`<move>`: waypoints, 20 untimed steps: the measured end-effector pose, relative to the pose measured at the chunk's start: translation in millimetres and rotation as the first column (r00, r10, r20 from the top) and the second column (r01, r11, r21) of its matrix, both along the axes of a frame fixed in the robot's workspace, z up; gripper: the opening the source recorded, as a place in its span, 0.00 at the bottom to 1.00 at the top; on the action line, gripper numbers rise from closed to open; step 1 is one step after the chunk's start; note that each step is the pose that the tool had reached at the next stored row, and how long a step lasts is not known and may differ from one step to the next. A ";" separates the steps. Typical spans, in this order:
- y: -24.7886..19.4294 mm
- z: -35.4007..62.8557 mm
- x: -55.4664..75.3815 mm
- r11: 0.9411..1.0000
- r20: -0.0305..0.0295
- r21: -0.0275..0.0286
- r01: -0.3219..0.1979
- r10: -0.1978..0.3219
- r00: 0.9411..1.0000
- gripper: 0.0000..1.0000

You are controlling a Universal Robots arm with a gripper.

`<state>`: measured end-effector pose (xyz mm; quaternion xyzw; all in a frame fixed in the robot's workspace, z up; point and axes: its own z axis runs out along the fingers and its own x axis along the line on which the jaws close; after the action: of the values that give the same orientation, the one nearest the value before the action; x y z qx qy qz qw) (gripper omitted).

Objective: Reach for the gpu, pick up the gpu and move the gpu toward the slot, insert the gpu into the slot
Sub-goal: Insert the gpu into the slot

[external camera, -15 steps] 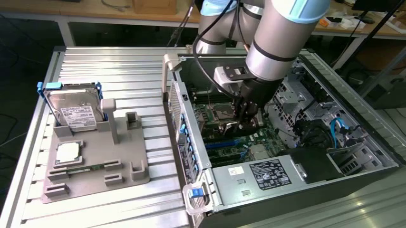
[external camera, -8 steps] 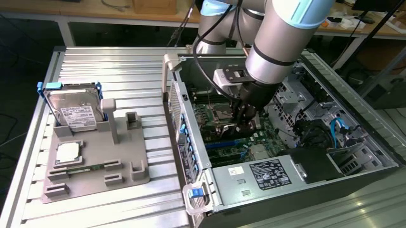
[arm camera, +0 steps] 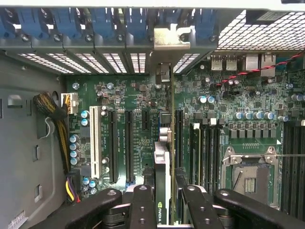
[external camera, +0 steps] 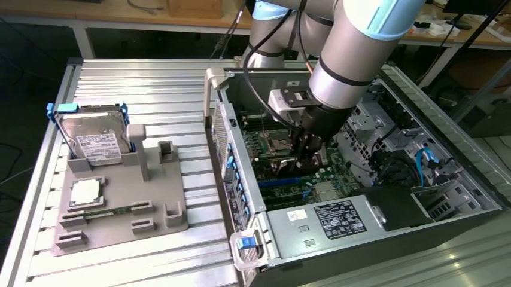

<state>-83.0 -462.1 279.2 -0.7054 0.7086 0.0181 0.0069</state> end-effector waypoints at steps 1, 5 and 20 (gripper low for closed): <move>0.0 -0.1 -0.1 1.000 0.000 0.000 0.000 0.000 1.000 0.27; 0.0 -1.1 -5.0 1.000 0.000 0.000 0.000 0.000 1.000 0.27; 0.0 -2.1 -8.7 1.000 0.029 0.000 -0.001 0.001 1.000 0.27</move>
<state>-91.7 -462.1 277.1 -0.7058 0.7082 0.0081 0.0171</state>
